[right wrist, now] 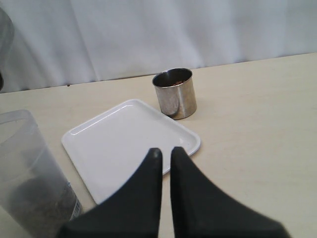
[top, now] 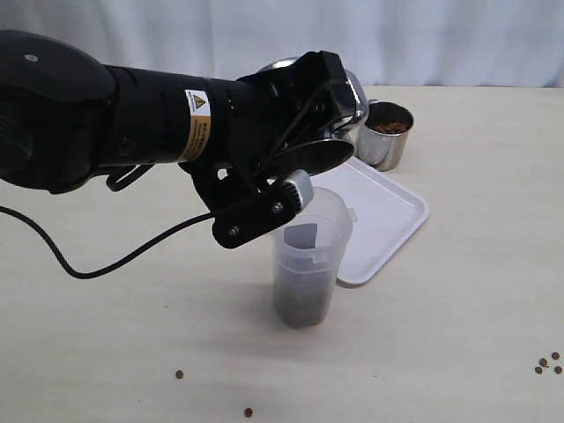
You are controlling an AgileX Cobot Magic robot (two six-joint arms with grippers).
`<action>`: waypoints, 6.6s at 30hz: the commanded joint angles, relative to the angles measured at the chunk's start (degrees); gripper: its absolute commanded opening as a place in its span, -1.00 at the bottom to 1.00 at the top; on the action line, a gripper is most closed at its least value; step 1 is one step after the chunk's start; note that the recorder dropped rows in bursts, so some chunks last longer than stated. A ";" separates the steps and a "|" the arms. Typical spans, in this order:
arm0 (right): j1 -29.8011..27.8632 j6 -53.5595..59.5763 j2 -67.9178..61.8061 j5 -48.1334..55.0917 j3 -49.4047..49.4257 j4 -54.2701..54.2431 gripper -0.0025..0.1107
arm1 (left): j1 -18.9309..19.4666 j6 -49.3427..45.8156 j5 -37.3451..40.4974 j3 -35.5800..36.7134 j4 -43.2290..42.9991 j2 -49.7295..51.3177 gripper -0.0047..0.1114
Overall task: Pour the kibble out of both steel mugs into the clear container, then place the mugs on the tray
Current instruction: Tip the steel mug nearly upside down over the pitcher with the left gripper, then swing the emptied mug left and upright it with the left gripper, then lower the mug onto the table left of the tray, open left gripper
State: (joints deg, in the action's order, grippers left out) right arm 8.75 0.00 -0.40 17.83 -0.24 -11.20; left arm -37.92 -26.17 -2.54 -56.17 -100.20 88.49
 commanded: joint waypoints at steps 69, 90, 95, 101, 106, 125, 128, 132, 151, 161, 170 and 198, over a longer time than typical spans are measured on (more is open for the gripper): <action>0.11 0.39 -0.08 -0.86 0.24 -0.12 -0.87 | -12.73 -16.28 18.93 -0.56 0.25 -0.22 -0.92; 0.11 0.39 -0.08 -0.86 0.24 -0.12 -0.87 | -12.73 -16.99 20.43 -0.56 0.25 -0.12 -0.92; 0.11 0.39 -0.08 -0.86 0.24 -0.12 -0.87 | -12.73 -13.20 21.05 -0.56 0.25 0.03 -0.92; 0.11 0.39 -0.08 -0.86 0.24 -0.12 -0.87 | -11.24 0.09 21.57 -0.67 3.98 0.03 -0.92; 0.11 0.39 -0.08 -0.86 0.24 -0.12 -0.87 | -4.94 5.52 15.55 -0.67 17.25 -1.24 -0.92; 0.11 0.39 -0.08 -0.86 0.24 -0.12 -0.87 | 33.16 46.12 -21.98 8.06 48.34 -5.97 -0.92; 0.11 0.39 -0.08 -0.86 0.24 -0.12 -0.87 | 36.69 49.08 -31.24 12.09 48.48 -3.09 -0.92; 0.11 0.39 -0.08 -0.86 0.24 -0.12 -0.87 | 38.97 50.14 -37.01 15.33 48.50 3.59 -0.92; 0.11 0.39 -0.08 -0.86 0.24 -0.12 -0.87 | 43.14 28.74 -55.59 13.91 48.75 35.20 -0.92; 0.11 0.39 -0.08 -0.86 0.24 -0.12 -0.87 | 43.14 29.25 -59.23 13.39 45.25 37.11 -0.92; 0.11 0.39 -0.08 -0.86 0.24 -0.12 -0.87 | 40.96 29.40 -59.77 13.02 41.40 37.31 -0.90; 0.11 0.39 -0.08 -0.86 0.24 -0.12 -0.87 | 39.89 32.33 -54.92 13.13 43.39 32.99 0.55</action>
State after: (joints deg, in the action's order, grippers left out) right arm 8.75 0.00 -0.40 17.83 -0.24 -11.20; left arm 2.03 4.64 -58.62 -42.72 -54.85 123.69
